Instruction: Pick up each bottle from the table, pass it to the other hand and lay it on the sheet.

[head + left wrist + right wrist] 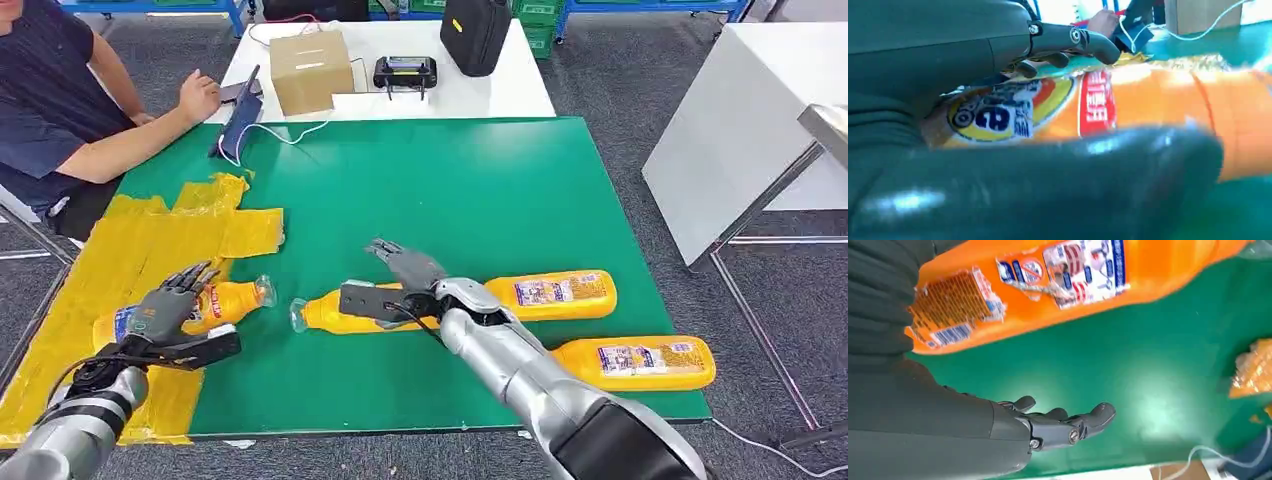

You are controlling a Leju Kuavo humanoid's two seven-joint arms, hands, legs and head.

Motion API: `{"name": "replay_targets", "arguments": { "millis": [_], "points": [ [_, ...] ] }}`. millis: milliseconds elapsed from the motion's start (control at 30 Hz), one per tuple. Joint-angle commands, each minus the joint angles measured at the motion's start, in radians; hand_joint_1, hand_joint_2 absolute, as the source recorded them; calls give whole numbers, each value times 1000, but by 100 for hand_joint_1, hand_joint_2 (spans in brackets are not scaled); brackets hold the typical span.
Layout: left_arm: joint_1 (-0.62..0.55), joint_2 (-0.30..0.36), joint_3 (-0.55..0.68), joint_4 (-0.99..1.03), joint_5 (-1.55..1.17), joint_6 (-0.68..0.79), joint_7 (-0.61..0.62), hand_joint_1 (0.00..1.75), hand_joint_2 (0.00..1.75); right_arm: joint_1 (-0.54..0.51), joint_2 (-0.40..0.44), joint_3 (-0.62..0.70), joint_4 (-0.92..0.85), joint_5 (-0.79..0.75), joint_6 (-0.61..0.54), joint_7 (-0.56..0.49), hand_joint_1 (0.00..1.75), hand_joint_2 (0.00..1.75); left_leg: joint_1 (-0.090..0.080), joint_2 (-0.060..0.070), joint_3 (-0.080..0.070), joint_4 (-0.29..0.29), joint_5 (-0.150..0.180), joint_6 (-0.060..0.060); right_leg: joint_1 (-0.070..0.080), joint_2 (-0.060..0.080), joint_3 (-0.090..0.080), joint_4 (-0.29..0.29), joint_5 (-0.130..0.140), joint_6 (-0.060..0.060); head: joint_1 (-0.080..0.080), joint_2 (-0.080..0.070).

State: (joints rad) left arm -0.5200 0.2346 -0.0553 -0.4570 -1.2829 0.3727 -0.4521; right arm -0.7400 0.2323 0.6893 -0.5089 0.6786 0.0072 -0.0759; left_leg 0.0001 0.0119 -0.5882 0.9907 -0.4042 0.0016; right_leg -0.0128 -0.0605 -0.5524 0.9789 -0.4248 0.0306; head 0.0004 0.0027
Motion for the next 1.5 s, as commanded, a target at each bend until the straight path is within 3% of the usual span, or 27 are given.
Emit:
{"name": "replay_targets", "arguments": {
  "millis": [33, 133, 200, 267, 400, 500, 667, 900, 933, 967, 1033, 1067, 1167, 1367, 1467, 1500],
  "points": [
    [46, -59, 57, 41, 10, -31, -8, 0, 0, -51, 3, 14, 105, 0, 8, 3, 0, 175, -1, 1, -1, -1, 1, 0, -1, 5, -2, 0, 1, 0, 0, 0],
    [46, -59, 57, 41, 10, -31, -8, 0, 0, -51, 3, 14, 105, 0, 8, 3, 0, 175, 0, 2, -4, -1, 1, 0, 0, 8, -4, -1, 3, -1, 0, 0],
    [42, -89, 170, 17, 206, -123, -174, 0, 0, -53, 1, 22, 119, 8, 16, 11, 0, 175, -1, 1, -3, -1, 1, 0, -1, 7, -4, -1, 2, -1, 0, 0],
    [37, -109, 221, -37, 352, -242, -246, 0, 0, -53, -1, 27, 135, 22, 13, 22, 0, 175, 0, 0, -4, -1, 1, 0, 0, 5, -4, -1, 2, -1, 0, 0],
    [110, -134, 177, -329, 805, -557, -246, 0, 0, -49, -3, 40, 169, 44, 24, 38, 0, 175, 0, -2, -5, 0, 2, 0, 0, 3, -5, -1, 2, 0, 0, 0],
    [136, -165, 215, -402, 980, -706, -246, 0, 0, -42, 3, 70, 187, 78, 34, 55, 0, 175, 0, 0, -4, 0, 1, 1, 0, 3, -4, 0, 1, 0, 0, 0],
    [133, -202, 262, -415, 1134, -866, -227, 0, 0, -25, 7, 134, 227, 141, 136, 108, 0, 175, 0, 0, -12, 1, 1, 2, 0, 3, -11, -1, 1, 1, 2, 0],
    [80, -230, 248, -344, 1186, -905, -213, 0, 0, 20, -30, 177, 272, 181, 328, 186, 0, 175, 2, -4, -11, -1, 2, 2, 1, 2, -11, -4, 2, 2, 0, 0],
    [70, -232, 240, -335, 1180, -896, -218, 0, 0, 26, -34, 174, 272, 178, 340, 185, 52, 175, 1, -3, -12, 0, 2, 2, 1, 1, -12, -3, 2, 2, 0, 0],
    [60, -234, 233, -325, 1178, -895, -217, 0, 0, 32, -38, 175, 272, 179, 344, 183, 171, 175, 2, -4, -12, 0, 2, 2, 2, 2, -11, -4, 2, 2, 1, 0],
    [50, -234, 227, -312, 1180, -891, -221, 0, 0, 36, -38, 173, 274, 179, 347, 189, 175, 175, 2, -6, -12, 0, 2, 2, 2, 0, -11, -5, 2, 2, 0, 0],
    [45, -235, 228, -304, 1189, -903, -219, 0, 0, 37, -38, 171, 275, 179, 351, 194, 175, 175, 2, -4, -10, 0, 2, 1, 2, 0, -20, -4, 1, 1, 1, 0],
    [30, -240, 225, -288, 1201, -912, -213, 0, 0, 40, -38, 160, 276, 173, 347, 212, 175, 175, 2, -3, -7, -1, 0, 1, 2, 2, -17, -6, 1, 0, 1, 0],
    [57, -249, 260, -325, 1290, -948, -156, 0, 0, 33, -28, 85, 265, 134, 216, 240, 175, 175, 2, -3, -4, -1, 0, 1, 2, 3, -13, -6, 1, 0, 0, 0],
    [150, -261, 276, -480, 1346, -897, -90, 0, 0, 44, -10, -20, 225, 73, -33, 138, 175, 175, 1, 1, -3, 0, -2, 1, 1, 5, -13, -4, 0, 1, 0, 0],
    [197, -277, 289, -561, 1389, -891, -57, 0, 0, 66, -4, -82, 185, 32, -162, 54, 175, 175, 1, 2, -3, -2, -1, 1, 1, 8, -11, -6, 2, 0, 0, 0]
  ]
}}
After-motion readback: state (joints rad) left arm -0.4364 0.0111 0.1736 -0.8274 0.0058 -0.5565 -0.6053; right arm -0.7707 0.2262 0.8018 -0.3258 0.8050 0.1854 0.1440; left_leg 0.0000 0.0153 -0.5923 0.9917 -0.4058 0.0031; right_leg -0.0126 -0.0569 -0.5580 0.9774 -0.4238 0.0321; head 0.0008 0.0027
